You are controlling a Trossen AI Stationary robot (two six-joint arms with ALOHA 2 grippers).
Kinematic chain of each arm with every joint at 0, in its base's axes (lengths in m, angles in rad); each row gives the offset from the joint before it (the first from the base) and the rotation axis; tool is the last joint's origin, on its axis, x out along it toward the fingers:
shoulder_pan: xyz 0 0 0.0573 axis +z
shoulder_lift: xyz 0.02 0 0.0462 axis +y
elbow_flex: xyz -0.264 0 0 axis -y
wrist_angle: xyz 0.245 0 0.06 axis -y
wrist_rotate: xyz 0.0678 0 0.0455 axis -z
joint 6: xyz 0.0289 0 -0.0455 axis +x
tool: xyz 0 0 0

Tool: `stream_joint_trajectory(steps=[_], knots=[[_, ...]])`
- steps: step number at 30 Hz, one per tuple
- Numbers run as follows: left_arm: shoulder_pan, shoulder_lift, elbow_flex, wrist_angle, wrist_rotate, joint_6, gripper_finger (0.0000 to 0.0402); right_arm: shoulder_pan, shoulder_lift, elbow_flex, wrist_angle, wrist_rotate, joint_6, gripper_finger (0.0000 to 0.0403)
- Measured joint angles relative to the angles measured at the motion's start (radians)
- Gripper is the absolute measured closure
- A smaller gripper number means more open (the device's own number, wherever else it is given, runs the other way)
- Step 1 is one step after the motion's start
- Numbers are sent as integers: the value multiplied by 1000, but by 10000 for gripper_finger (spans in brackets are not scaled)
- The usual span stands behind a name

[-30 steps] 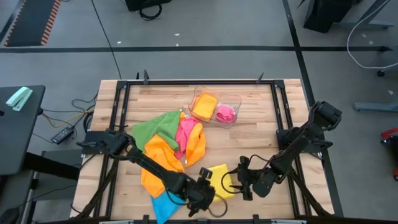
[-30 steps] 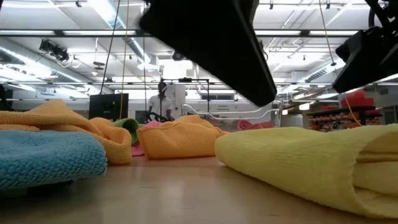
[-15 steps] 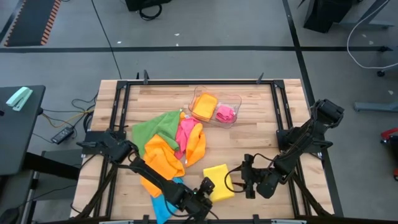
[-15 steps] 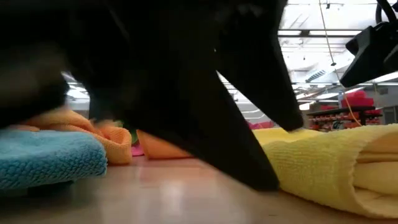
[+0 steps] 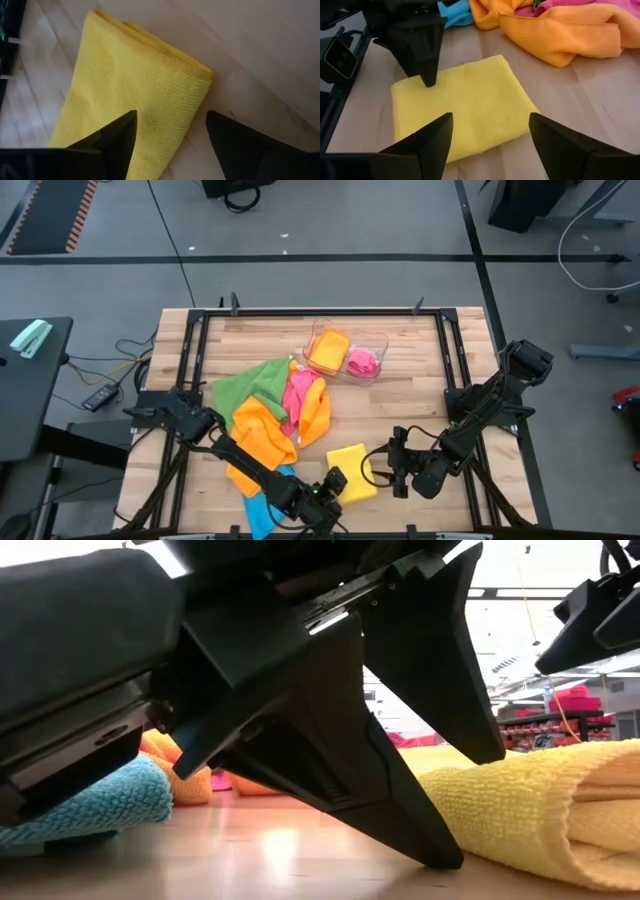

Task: Fold microfiber towels
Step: Fold the yellow microfiber cloth

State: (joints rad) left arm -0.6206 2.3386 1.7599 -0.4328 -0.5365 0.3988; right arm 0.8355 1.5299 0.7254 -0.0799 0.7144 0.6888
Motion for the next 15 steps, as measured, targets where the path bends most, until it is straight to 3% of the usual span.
stream_joint_trajectory(steps=[15], knots=[[19,19,0,62,1,21,158,0,0,0,3,0,0,132]])
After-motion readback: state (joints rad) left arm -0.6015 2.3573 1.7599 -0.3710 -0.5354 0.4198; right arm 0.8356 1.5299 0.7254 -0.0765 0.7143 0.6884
